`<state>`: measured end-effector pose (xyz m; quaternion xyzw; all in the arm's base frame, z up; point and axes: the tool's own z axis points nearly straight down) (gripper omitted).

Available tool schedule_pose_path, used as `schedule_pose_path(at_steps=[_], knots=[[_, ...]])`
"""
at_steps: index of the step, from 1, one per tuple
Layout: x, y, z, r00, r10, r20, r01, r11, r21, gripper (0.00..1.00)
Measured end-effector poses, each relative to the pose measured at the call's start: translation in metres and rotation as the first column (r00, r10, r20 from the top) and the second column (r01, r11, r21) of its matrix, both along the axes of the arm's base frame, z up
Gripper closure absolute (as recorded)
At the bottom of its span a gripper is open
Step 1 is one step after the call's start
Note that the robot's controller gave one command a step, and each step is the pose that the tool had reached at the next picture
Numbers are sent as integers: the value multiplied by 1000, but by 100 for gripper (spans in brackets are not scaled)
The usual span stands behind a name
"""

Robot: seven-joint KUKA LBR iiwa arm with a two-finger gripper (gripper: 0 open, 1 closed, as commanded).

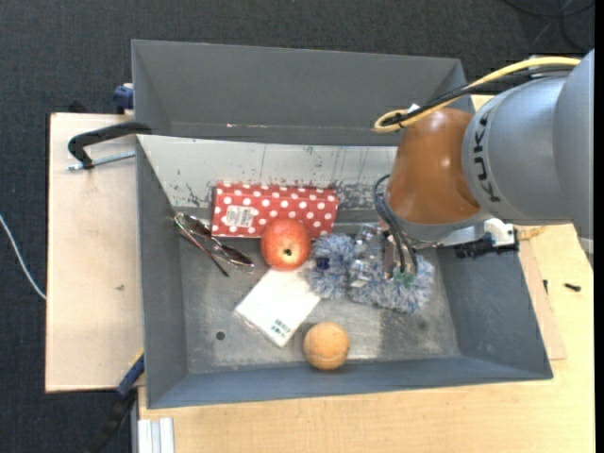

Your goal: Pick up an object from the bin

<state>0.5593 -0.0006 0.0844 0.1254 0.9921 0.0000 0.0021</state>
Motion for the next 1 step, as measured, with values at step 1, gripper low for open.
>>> schedule_pose_path(at_steps=[1], knots=[[-1,0,7,1000,0,-6,0,1000,1,100]])
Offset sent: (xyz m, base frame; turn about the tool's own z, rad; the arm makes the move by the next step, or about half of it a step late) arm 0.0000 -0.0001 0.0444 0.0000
